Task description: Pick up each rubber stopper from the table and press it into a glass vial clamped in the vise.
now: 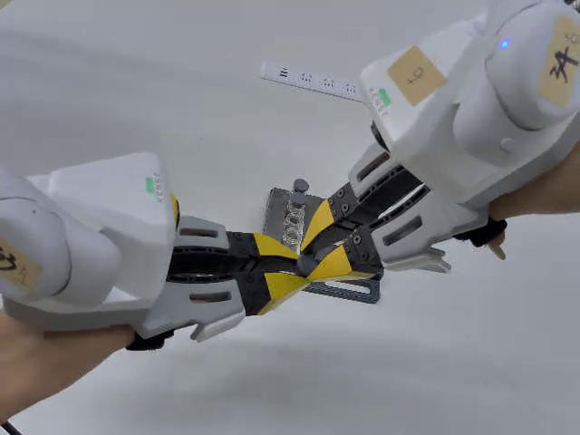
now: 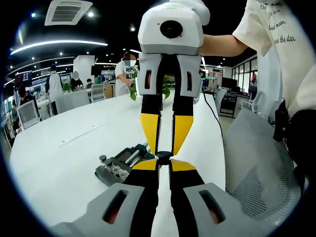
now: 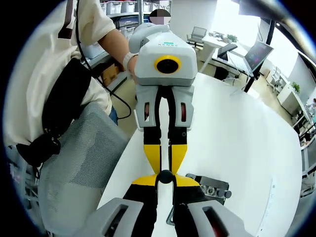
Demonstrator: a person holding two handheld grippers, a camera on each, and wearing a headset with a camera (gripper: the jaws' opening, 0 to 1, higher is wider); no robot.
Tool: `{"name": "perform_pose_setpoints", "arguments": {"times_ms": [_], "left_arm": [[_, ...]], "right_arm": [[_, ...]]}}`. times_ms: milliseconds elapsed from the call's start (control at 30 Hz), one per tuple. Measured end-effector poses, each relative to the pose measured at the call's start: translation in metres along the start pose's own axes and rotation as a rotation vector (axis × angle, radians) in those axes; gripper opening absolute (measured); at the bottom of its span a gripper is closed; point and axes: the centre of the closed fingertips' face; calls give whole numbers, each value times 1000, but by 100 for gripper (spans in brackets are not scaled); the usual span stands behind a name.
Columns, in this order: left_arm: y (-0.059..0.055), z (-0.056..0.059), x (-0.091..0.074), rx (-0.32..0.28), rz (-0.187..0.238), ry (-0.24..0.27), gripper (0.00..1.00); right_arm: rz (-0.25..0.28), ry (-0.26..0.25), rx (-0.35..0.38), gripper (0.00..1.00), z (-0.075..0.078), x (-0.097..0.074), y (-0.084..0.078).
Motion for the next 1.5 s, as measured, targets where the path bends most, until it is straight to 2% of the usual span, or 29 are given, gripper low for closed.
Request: {"name": "perform_pose_setpoints", "arguments": {"times_ms": [200,333,400,600,767,867,900,1167,1333,1500], "left_arm": [[-1,-3,1,-9,6,13,6],[-6,-8,0,-22,-3,37,16],[-11,-14,-1,-35,-14,70,23],[-23,-28,-6,-71,-40,153,52],[-35,-42,-11,-120,-74,233,83],[-41,-47,-14,-147,-78,262,99],[-44,-47,-15,-153,-91,261,99],[-47,-48,-19,-171,-88,276,99],[-51,-48,-22,-184,-93,289,99],[-54,-50,-26,-194,-96,305,99]], "right_arm": [[-8,-1,0,6,0,0,-2],[-15,-7,11,6,1,0,-6],[-20,-7,19,6,2,1,-8],[-29,-6,22,6,1,1,-11],[-41,-6,24,6,2,3,-15],[-45,-6,26,6,3,5,-17],[-47,-7,26,6,3,5,-18],[-57,-16,11,5,10,4,-22],[-81,-32,-24,5,25,3,-28],[-139,-43,-83,5,47,2,-40]]}}
Point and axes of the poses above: the centre of the closed fingertips' face, and the gripper's own axes: x roughly forward along the fingers, z roughly to its right, y roughly out of its top, and after that the axes turned 1 degree about z, right-handed
